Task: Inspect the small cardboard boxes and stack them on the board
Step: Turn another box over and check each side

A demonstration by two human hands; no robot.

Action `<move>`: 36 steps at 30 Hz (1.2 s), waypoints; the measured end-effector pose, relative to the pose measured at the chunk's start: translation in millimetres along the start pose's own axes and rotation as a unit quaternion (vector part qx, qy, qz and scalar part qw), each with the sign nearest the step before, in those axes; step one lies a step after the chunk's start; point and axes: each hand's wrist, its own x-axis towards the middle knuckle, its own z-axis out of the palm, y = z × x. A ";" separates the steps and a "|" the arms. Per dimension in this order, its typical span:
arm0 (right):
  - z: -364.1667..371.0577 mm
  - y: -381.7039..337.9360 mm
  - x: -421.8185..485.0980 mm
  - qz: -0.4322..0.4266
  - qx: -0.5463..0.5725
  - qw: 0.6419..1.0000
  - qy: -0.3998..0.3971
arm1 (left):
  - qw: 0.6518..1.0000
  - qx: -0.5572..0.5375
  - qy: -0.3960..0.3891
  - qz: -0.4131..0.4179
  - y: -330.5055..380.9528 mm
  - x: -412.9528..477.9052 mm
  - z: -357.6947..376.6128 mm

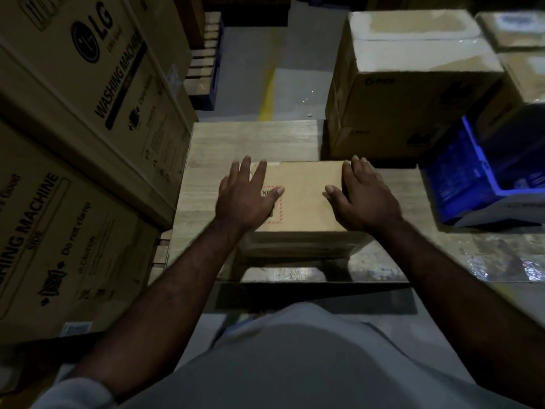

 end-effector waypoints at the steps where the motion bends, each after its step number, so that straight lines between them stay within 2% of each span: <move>1: 1.7 -0.6 1.0 0.001 -0.001 1.000 0.002 | 1.000 -0.011 -0.003 -0.004 -0.9 0.8 1.7; 10: 10.8 -1.0 -4.6 0.003 -0.008 1.000 0.014 | 0.998 -0.060 0.009 -0.009 -1.3 -6.4 7.9; 13: 11.3 -1.1 -8.2 0.007 0.044 0.998 0.036 | 0.996 -0.082 0.022 -0.017 -1.9 -8.1 8.8; 15: 9.7 -1.1 -12.0 0.030 0.112 0.990 0.074 | 0.992 -0.110 0.037 -0.052 -1.8 -10.6 10.7; 18: 9.2 -4.0 -17.2 0.078 0.187 0.971 0.124 | 0.969 -0.184 0.034 -0.160 -2.8 -13.2 11.1; 21: 3.8 0.5 -10.5 0.143 0.242 0.957 0.078 | 0.933 -0.292 -0.002 -0.212 -8.6 -7.0 7.8; 23: -4.5 9.2 2.2 0.181 0.312 0.932 0.025 | 0.913 -0.346 -0.005 -0.215 -15.6 -0.8 3.3; 25: -12.5 15.4 11.0 0.194 0.339 0.921 0.007 | 0.905 -0.375 -0.005 -0.199 -18.3 1.0 -4.6; 28: -21.9 17.1 9.7 0.178 0.317 0.930 0.052 | 0.918 -0.362 0.024 -0.158 -13.5 -5.7 -21.4; 31: -28.2 16.1 -6.9 0.144 0.331 0.926 0.112 | 0.917 -0.365 0.058 -0.152 -11.6 -15.4 -32.4; 36: -1.5 22.3 -42.5 0.137 0.334 0.923 0.129 | 0.922 -0.357 0.059 -0.138 -12.2 -34.3 -23.8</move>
